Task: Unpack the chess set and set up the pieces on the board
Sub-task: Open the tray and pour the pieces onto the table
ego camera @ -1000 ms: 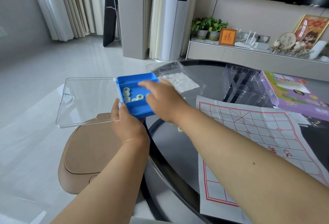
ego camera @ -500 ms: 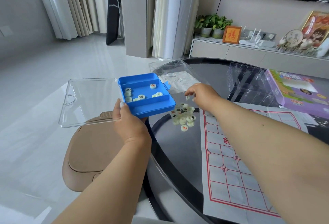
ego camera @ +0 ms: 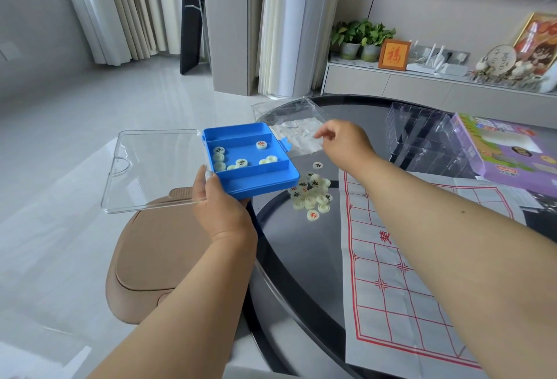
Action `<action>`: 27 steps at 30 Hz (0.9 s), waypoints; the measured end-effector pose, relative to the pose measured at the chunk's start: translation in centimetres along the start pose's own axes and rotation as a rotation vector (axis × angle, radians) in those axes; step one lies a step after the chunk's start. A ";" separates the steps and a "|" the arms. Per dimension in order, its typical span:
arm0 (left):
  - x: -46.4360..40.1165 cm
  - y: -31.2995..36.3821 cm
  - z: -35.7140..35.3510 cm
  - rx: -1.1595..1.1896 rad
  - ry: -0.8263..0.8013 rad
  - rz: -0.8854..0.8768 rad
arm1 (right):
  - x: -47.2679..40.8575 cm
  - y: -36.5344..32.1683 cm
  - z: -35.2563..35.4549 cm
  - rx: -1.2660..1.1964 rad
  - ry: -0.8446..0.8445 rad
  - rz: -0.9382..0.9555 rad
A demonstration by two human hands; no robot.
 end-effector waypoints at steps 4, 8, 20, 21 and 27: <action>0.2 -0.3 -0.2 -0.016 -0.054 -0.032 | 1.1 -6.0 -0.3 -0.064 -0.079 0.261; 0.2 -0.4 -0.2 -0.011 -0.104 -0.055 | 2.2 -8.7 -3.1 0.320 -0.269 0.335; 0.3 -0.7 0.1 -0.026 -0.155 -0.028 | 2.9 -13.3 -5.5 0.192 -0.399 0.284; 0.3 -0.7 0.1 -0.025 -0.148 -0.035 | 3.0 -13.3 -5.8 0.217 -0.397 0.284; -0.2 -0.1 0.1 -0.041 -0.046 -0.039 | 3.6 -13.7 -6.9 0.290 -0.451 0.296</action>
Point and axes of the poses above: each hand's wrist, its own x-axis away from the middle knuckle, its own z-axis out of the back of the hand, y = z × x, the point moved 1 cm from there along -x, towards the middle knuckle, and after that the axes turned 1 degree about -z, right-handed, at the moved point
